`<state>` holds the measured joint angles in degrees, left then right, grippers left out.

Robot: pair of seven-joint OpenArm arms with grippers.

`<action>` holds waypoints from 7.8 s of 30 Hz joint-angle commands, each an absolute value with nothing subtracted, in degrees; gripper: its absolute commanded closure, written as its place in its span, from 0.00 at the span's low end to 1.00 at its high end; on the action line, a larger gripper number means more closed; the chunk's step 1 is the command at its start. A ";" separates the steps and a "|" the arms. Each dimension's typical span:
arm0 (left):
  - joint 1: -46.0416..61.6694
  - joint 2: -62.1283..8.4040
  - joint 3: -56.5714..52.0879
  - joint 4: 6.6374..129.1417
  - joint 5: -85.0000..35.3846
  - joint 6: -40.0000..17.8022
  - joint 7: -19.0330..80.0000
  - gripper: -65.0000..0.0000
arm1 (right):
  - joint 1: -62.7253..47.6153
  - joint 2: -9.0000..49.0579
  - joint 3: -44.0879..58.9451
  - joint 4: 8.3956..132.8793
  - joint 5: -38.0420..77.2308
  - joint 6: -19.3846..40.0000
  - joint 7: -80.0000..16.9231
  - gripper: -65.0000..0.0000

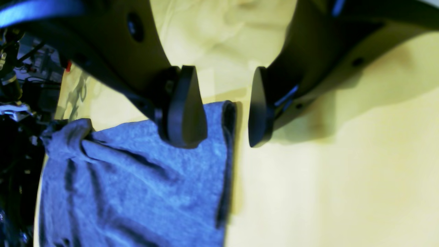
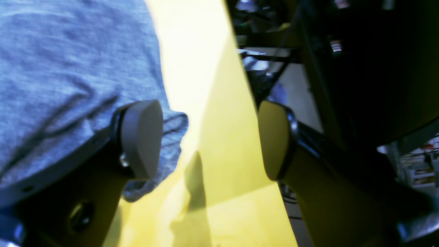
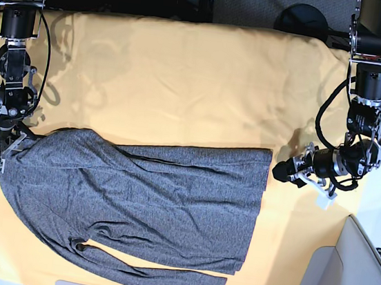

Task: Fold the T-shirt properly
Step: 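Reposition the right gripper onto the shirt's shoulder corner and grasp, then move the left gripper along the shirt edge and regrasp the shoulder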

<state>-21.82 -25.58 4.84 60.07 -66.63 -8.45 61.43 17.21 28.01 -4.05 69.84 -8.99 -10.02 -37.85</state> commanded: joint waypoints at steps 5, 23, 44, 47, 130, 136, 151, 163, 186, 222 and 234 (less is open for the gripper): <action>-21.05 -26.59 4.53 61.23 -67.38 -8.57 60.79 0.63 | 10.42 28.62 -3.74 79.78 -6.20 -10.51 -41.45 0.33; -19.65 -26.59 4.53 61.23 -67.30 -8.57 60.79 0.63 | 2.95 16.57 25.71 90.68 26.59 -10.51 -54.64 0.33; -18.77 -26.59 4.53 61.23 -67.30 -8.57 60.79 0.66 | 19.56 1.27 48.66 77.93 46.20 -10.51 -51.30 0.33; -18.77 -26.59 4.53 61.23 -67.30 -8.57 60.79 0.66 | 21.14 1.80 48.75 73.98 46.20 -10.51 -49.27 0.33; -14.11 -26.59 4.53 68.00 -67.30 -8.57 61.05 0.66 | 36.79 14.02 33.98 47.16 35.03 -5.85 -28.35 0.33; -14.11 -26.68 4.09 68.00 -67.30 -8.57 60.97 0.66 | 37.93 14.02 33.98 47.08 33.10 -5.76 -28.35 0.33; -20.62 -26.33 3.91 50.42 -67.30 -8.31 56.31 0.63 | 37.23 15.78 33.98 40.66 29.23 -5.41 -28.26 1.00; -22.99 -21.93 4.09 46.99 -67.74 -8.40 59.38 0.61 | 36.53 15.69 33.98 40.75 29.05 -5.41 -28.26 0.78; -23.16 -17.80 4.35 58.59 -67.38 -1.98 63.78 0.62 | 36.18 15.60 33.98 40.75 29.05 -5.41 -28.26 0.78; -26.33 -15.96 7.60 69.23 -49.01 4.79 67.12 0.59 | 34.95 14.46 33.98 40.84 29.05 -5.41 -28.26 0.78; -25.98 -14.90 7.69 73.27 -48.75 4.79 67.65 0.54 | 34.86 14.46 33.98 40.84 29.05 -5.41 -28.26 0.78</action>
